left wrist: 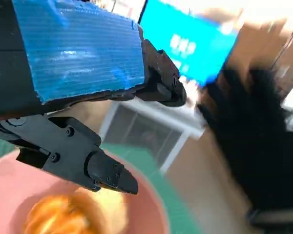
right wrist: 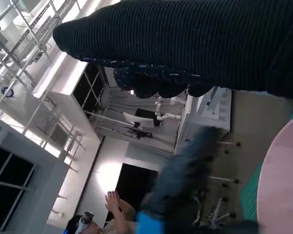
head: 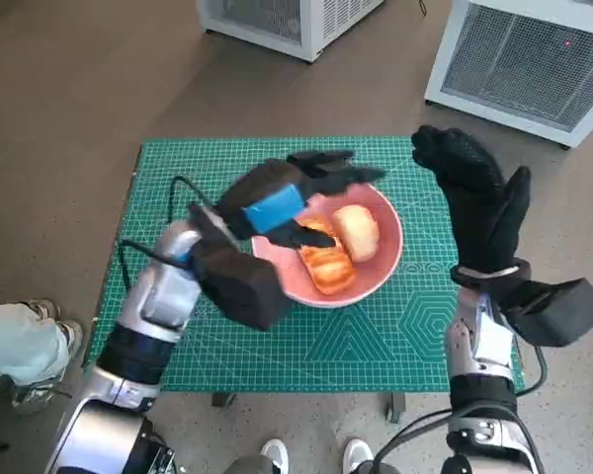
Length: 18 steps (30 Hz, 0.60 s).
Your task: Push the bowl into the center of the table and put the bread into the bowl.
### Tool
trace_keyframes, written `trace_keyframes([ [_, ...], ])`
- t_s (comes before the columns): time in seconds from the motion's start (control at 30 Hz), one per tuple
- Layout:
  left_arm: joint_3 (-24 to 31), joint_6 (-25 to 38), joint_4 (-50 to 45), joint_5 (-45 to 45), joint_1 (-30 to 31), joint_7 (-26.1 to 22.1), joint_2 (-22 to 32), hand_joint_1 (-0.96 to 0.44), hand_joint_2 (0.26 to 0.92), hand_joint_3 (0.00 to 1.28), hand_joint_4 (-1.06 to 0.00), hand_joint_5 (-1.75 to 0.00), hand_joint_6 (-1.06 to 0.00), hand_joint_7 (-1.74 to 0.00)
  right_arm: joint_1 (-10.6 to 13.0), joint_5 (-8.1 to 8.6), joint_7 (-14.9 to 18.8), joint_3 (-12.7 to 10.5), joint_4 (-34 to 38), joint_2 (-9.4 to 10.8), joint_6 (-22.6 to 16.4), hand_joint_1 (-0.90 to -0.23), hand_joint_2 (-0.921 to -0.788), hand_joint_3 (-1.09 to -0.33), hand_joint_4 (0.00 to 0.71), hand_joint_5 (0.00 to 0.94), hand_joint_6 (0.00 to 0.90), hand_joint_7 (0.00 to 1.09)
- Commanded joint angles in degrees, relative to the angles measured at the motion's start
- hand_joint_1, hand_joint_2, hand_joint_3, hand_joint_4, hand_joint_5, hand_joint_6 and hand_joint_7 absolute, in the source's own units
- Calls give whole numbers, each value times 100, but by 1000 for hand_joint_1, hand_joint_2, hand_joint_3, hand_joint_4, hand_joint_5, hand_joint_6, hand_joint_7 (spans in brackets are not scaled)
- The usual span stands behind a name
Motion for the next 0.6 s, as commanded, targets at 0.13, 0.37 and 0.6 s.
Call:
trace_keyframes([
  [0.13, 594, -575, -28, -990, 286, 36, -158, -375, 913, 45, -206, 0, -352, -46, -45, 53, -28, -9, 16, -37, 175, -662, -921, -683, 261, 2, 113, 478],
  [0.37, 1015, -550, -340, -1872, 557, 64, -524, -414, 920, 148, -180, 0, -299, -22, -153, 49, -69, -13, -80, -40, 237, -658, -921, -678, 265, 4, 133, 469],
  [0.6, 1332, -454, -362, -2758, 799, -115, -873, -423, 921, 217, -170, 0, -273, -14, -260, -48, -155, 33, -175, -32, 226, -647, -921, -679, 270, 5, 152, 463],
])
